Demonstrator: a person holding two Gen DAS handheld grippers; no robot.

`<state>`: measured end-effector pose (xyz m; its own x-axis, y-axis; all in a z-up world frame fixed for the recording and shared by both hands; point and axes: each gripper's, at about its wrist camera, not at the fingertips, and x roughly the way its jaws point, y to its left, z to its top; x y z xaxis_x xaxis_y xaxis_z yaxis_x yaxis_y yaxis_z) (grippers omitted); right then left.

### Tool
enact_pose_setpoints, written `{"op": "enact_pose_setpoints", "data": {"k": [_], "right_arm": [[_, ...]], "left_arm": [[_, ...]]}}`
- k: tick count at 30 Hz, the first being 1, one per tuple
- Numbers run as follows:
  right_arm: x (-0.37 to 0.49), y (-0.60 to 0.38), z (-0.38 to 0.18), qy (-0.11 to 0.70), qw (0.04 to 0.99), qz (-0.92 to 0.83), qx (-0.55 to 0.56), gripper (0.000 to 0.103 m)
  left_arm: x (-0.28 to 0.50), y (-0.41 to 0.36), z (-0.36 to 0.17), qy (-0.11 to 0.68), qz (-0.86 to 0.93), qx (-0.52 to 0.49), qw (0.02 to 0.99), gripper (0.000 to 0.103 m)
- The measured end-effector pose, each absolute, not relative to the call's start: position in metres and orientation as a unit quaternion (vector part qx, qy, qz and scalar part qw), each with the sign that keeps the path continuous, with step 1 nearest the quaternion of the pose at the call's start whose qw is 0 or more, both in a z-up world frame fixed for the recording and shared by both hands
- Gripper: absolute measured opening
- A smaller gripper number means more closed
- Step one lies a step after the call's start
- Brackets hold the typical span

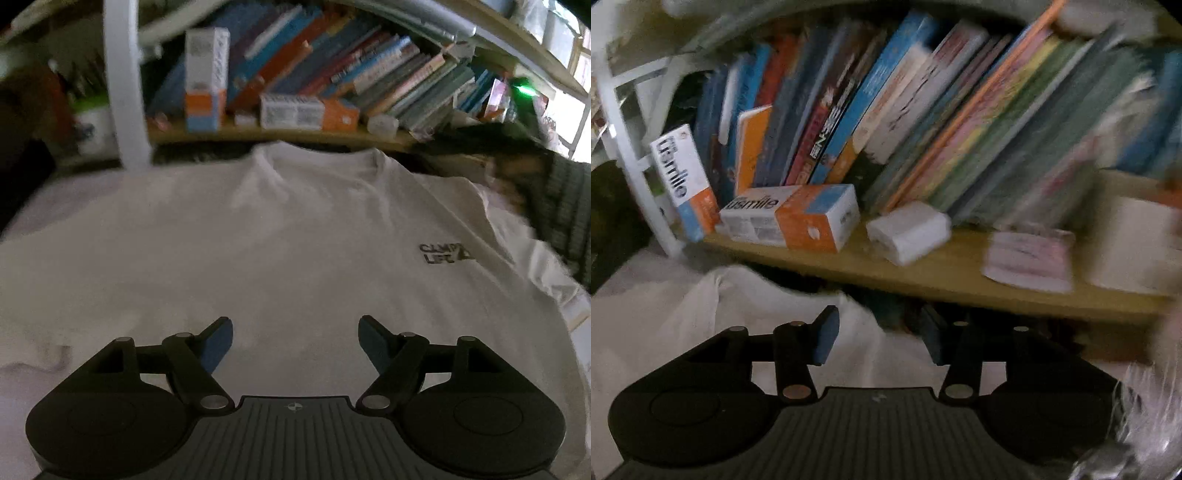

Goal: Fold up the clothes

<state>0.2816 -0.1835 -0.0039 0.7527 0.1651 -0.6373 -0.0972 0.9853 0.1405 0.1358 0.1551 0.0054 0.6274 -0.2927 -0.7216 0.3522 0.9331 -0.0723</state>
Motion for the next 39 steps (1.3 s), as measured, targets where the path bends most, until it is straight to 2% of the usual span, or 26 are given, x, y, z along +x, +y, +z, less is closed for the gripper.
{"op": "enact_pose_setpoints", "data": {"k": [7, 11, 18, 21, 22, 23, 26, 28, 30, 31, 32, 37, 39], "right_arm": [[0.157, -0.222, 0.009, 0.385, 0.923, -0.017, 0.002, 0.045], [0.106, -0.26, 0.004, 0.399, 0.908, -0.12, 0.033, 0.045], [0.082, -0.297, -0.014, 0.403, 0.878, -0.216, 0.14, 0.045], [0.091, -0.289, -0.019, 0.415, 0.872, -0.228, 0.124, 0.037], [0.091, -0.287, -0.018, 0.416, 0.872, -0.229, 0.121, 0.021], [0.091, -0.283, -0.018, 0.42, 0.869, -0.23, 0.122, 0.012], [0.082, -0.27, -0.014, 0.43, 0.861, -0.242, 0.123, 0.011], [0.078, -0.262, -0.016, 0.429, 0.862, -0.247, 0.113, 0.012], [0.079, -0.265, -0.016, 0.425, 0.862, -0.251, 0.112, 0.022], [0.082, -0.268, -0.016, 0.421, 0.866, -0.246, 0.114, 0.039], [0.085, -0.273, -0.014, 0.413, 0.872, -0.235, 0.117, 0.049], [0.119, -0.308, -0.014, 0.407, 0.877, -0.229, 0.115, 0.049], [0.127, -0.317, -0.016, 0.408, 0.877, -0.225, 0.116, 0.045]], "left_arm": [[0.12, 0.213, 0.005, 0.4, -0.11, 0.014, 0.91, 0.077], [0.112, 0.232, 0.001, 0.405, -0.08, 0.0, 0.911, 0.077], [0.098, 0.235, 0.002, 0.407, -0.077, -0.001, 0.91, 0.077], [0.095, 0.233, 0.002, 0.407, -0.082, -0.006, 0.91, 0.077], [0.094, 0.232, 0.003, 0.406, -0.084, -0.009, 0.91, 0.077], [0.093, 0.232, 0.005, 0.405, -0.085, -0.009, 0.91, 0.077], [0.088, 0.232, 0.009, 0.4, -0.09, -0.011, 0.912, 0.077], [0.087, 0.234, 0.01, 0.401, -0.09, -0.012, 0.912, 0.077], [0.086, 0.237, 0.011, 0.403, -0.088, -0.012, 0.911, 0.077], [0.086, 0.238, 0.011, 0.405, -0.088, -0.013, 0.91, 0.077], [0.086, 0.24, 0.012, 0.407, -0.086, -0.015, 0.909, 0.077], [0.087, 0.239, 0.011, 0.418, -0.087, -0.014, 0.904, 0.077], [0.086, 0.238, 0.011, 0.42, -0.086, -0.013, 0.903, 0.077]]}}
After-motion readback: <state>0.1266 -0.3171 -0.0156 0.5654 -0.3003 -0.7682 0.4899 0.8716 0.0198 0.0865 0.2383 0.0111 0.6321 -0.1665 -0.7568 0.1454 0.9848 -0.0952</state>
